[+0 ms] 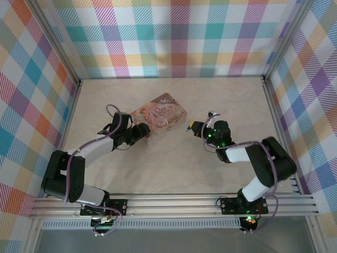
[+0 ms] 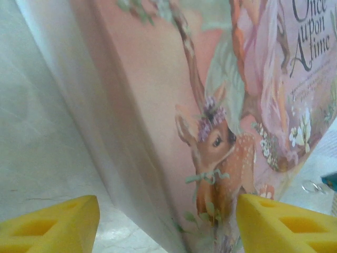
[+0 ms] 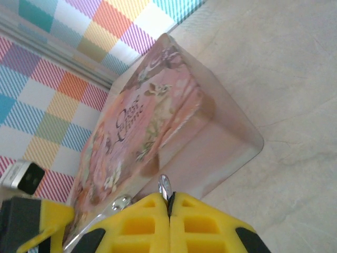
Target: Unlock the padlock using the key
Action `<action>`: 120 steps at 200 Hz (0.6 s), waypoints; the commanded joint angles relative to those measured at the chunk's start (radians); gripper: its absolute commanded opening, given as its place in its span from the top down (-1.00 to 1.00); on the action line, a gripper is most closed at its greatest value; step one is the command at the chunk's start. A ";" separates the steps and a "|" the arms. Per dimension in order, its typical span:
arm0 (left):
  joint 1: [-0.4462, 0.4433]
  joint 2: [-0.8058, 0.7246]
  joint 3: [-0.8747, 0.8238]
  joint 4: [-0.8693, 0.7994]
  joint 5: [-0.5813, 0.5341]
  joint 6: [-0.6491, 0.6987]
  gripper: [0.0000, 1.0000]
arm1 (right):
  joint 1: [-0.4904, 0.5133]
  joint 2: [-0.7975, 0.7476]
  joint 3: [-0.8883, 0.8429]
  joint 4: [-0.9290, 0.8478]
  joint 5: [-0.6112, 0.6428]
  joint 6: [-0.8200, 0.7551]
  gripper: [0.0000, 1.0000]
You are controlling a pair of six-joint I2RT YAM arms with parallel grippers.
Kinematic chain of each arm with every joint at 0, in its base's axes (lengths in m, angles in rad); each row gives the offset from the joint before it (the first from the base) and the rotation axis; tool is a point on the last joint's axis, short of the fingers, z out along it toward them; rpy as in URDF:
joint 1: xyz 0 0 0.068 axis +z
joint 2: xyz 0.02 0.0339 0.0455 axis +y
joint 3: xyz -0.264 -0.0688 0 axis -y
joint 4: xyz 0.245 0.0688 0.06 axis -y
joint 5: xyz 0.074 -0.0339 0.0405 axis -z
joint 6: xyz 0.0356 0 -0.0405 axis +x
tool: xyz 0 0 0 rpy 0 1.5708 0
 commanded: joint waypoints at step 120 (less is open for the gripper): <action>0.031 -0.244 0.033 -0.049 -0.317 0.117 -0.61 | 0.018 -0.377 0.046 -1.111 -0.074 -0.216 1.00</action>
